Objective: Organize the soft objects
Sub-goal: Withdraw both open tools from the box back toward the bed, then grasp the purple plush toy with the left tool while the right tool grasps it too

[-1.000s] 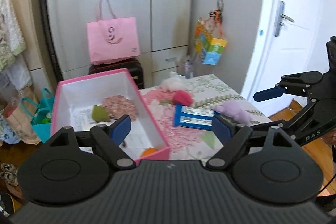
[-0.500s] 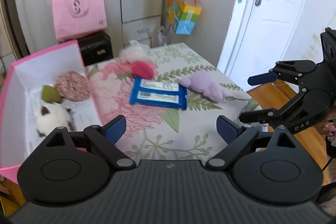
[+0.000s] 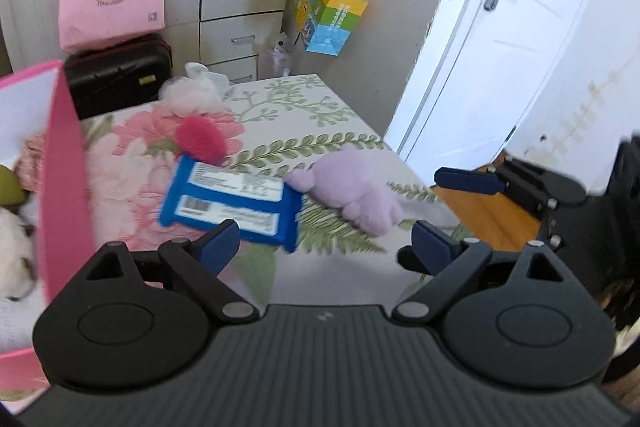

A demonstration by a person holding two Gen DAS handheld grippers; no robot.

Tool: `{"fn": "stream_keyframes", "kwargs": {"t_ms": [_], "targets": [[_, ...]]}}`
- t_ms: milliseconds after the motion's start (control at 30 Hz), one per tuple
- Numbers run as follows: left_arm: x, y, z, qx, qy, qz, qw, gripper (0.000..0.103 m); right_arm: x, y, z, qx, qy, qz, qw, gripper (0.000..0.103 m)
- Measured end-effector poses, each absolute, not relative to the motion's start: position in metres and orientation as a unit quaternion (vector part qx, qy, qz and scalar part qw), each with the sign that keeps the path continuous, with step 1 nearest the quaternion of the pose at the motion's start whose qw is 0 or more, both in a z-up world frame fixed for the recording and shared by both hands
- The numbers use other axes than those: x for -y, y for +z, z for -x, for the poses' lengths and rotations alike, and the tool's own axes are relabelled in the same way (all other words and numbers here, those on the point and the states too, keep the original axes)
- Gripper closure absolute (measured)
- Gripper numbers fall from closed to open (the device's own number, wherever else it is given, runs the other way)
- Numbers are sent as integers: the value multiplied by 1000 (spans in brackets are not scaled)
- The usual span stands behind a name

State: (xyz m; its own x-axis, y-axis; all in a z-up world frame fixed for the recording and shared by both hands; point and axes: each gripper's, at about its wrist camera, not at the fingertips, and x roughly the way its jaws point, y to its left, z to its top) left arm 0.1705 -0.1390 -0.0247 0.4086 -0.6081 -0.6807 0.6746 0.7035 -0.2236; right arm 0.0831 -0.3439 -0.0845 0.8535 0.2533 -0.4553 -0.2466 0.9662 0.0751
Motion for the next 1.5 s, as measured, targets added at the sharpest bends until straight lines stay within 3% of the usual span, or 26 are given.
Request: {"fn": "stream_keyframes", "kwargs": {"t_ms": [367, 800, 1067, 1200, 1500], "targets": [[171, -65, -187, -374, -384, 5, 844, 14, 354, -122, -113, -263, 107, -19, 959, 12], [204, -99, -207, -379, -387, 68, 838, 41, 367, -142, -154, -300, 98, -88, 945, 13], [210, -112, -214, -398, -361, 62, 841, 49, 369, -153, -155, -292, 67, -128, 945, 38], [214, -116, -215, -404, -354, 53, 842, 47, 360, -157, -149, -280, 36, -103, 954, 41], [222, -111, -200, -373, -349, 16, 859, 57, 343, -162, -140, -252, -9, -74, 965, 46]]}}
